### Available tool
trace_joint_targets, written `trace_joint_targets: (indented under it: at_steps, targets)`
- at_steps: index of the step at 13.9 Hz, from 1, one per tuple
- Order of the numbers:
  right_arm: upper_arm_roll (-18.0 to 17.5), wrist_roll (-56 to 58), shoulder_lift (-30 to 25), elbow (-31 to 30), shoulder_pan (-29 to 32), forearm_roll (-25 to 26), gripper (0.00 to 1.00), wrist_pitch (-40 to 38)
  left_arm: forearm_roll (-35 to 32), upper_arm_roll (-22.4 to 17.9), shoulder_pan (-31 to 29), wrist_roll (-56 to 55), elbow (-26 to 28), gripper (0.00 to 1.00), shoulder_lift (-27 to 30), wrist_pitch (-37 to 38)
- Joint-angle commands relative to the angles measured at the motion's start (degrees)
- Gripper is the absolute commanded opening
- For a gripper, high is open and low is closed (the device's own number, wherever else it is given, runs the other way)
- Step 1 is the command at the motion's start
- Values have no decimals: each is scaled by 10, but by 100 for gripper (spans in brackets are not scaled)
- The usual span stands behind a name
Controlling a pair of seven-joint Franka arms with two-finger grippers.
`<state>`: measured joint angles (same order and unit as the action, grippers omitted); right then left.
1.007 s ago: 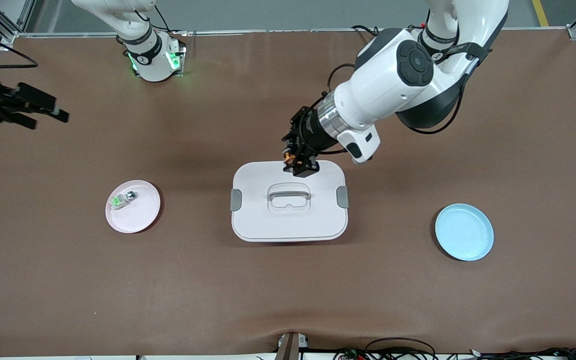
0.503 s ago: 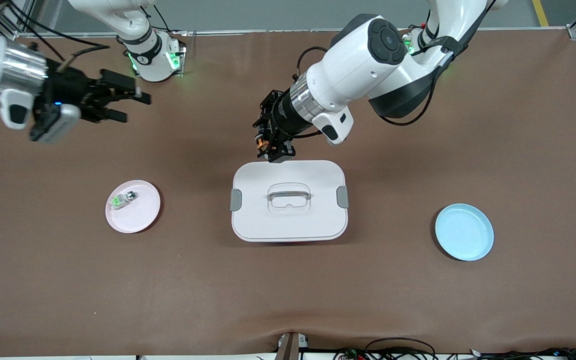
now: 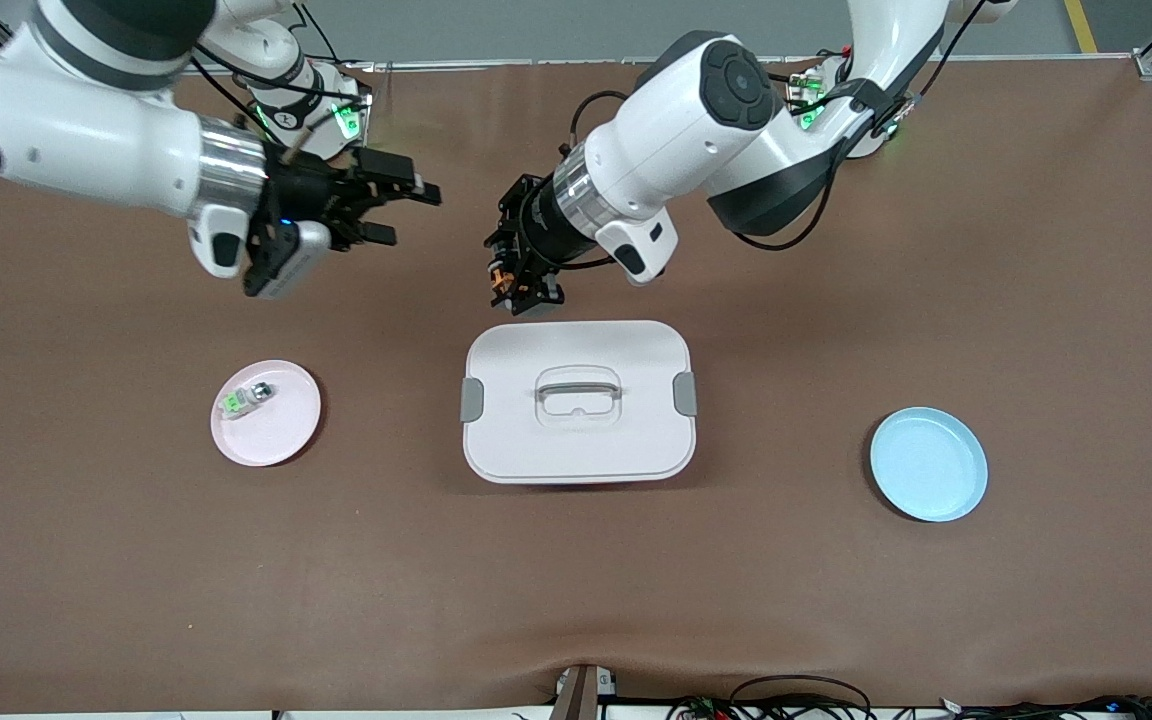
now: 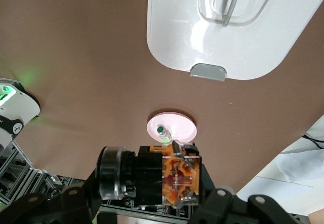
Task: Transfer orange switch to right arm and place
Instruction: 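Hold the switch with the left gripper while the right gripper reaches it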
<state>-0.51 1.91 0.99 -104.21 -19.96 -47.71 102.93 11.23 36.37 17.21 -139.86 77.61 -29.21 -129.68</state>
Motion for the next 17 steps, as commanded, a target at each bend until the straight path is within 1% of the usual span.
trace_joint_targets:
  at_steps: [1,3,8,9,11,14,17]
  targets:
    - [7,-7,23,8,-18,-36,100,27,1,-5,11,-17,-11,0,-6,-12]
    - [8,-6,45,26,-18,-43,100,28,1,-5,13,-18,-11,0,-4,-12]
    - [9,-7,72,48,-10,-44,100,29,1,-5,13,-18,-11,0,-1,-11]
    - [9,-7,76,51,-13,-48,100,29,1,-5,13,-18,-11,0,-1,-11]
    - [9,-7,80,51,-18,-72,100,39,0,-5,14,-18,-11,0,-2,-12]
    - [8,-9,89,52,-32,-73,100,66,1,-5,14,-18,-11,0,-2,-12]
    - [8,-16,97,60,-39,-74,100,71,0,-5,14,-18,-11,0,-4,-12]
